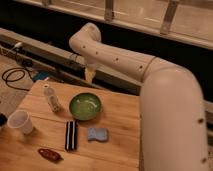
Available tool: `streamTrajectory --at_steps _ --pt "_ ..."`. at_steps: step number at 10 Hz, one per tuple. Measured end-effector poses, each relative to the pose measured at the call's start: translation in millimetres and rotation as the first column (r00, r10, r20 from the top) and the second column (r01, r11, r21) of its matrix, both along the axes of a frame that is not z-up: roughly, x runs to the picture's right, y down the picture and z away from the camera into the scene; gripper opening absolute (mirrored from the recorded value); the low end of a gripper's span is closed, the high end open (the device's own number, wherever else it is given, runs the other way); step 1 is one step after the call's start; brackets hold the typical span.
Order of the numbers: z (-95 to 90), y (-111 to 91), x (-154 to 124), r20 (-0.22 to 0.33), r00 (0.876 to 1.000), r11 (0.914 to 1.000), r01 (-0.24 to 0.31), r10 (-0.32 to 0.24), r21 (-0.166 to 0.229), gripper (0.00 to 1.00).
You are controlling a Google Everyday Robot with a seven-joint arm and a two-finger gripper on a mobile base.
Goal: Move the arm in a circular motion
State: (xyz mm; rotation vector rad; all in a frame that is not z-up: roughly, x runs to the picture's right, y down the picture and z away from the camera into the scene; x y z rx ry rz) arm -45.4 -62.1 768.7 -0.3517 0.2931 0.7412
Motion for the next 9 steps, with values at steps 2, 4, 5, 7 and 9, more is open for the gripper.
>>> streamTrajectory --at_steps 2,4,5,7,9 --pt "-25.8 46 -3 -0.004 1.000 0.9995 -0.011 0.011 -0.029 0.80" --pt "-49.7 93 9 -0.038 0.999 0.9976 -0.037 0.035 -0.059 0.80" --pt "-63.2 120 28 -0.080 0.995 0.9952 -0.062 0.056 -0.075 0.80" --pt "-77.2 149 57 -0.161 0.984 0.9924 -0.094 0.080 -0.080 0.80" --pt "-78.9 151 78 -0.230 0.968 0.9910 -0.116 0.097 -0.068 0.80"
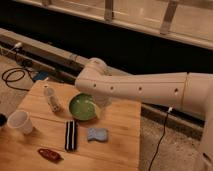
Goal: Move the arm in a circular motion
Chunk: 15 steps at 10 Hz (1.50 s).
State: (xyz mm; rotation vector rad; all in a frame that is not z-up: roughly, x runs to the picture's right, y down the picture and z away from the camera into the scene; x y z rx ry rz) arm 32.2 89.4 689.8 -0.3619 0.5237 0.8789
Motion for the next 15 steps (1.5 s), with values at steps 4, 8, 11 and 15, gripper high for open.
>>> streamTrajectory --at_steps 4,8,11,15 --pt "30.7 -43 47 -0.103 0.994 0.9997 -0.018 0.020 0.015 0.80" --pt "72.4 -122 72 -0.098 0.995 0.9983 -0.017 0.022 0.055 0.80" --pt "80.6 -161 55 -0.034 0.999 0.9945 0.019 -0.015 0.103 0.80" --pt "71.3 -162 14 0.060 0.994 0.9856 0.076 -0.086 0.151 0.80"
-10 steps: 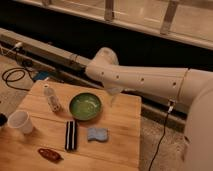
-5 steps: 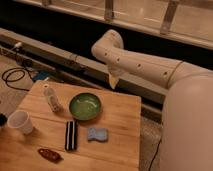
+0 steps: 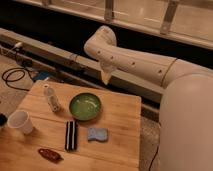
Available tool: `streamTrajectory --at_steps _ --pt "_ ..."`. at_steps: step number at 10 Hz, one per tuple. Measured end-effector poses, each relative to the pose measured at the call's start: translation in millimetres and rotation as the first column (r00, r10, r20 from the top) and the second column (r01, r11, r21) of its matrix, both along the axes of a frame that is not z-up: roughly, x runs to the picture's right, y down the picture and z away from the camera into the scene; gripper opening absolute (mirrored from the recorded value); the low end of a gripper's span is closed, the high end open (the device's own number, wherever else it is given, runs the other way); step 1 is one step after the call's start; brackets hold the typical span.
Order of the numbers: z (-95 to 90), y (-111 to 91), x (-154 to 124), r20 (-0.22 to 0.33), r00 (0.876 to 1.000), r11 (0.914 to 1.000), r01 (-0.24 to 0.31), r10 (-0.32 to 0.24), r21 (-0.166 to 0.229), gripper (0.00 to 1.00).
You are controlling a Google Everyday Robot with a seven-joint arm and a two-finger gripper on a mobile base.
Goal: Move the arm in a circular motion
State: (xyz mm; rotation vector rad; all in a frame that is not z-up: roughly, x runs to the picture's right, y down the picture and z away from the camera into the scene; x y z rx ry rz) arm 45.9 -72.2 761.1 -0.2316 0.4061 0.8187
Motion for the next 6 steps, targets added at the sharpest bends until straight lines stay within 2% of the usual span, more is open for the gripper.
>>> streamTrajectory --at_steps 2,3,5,6 --pt "-19.2 30 -27 0.046 0.999 0.9999 0.017 -0.017 -0.003 0.80" --pt "-32.8 54 -39 0.057 0.998 0.9998 0.017 -0.016 -0.014 0.80" --pt "-55.2 97 -48 0.041 0.999 0.9994 -0.004 0.006 -0.035 0.80" --pt "-61.3 109 -48 0.032 0.999 0.9991 -0.011 0.013 -0.040 0.80"
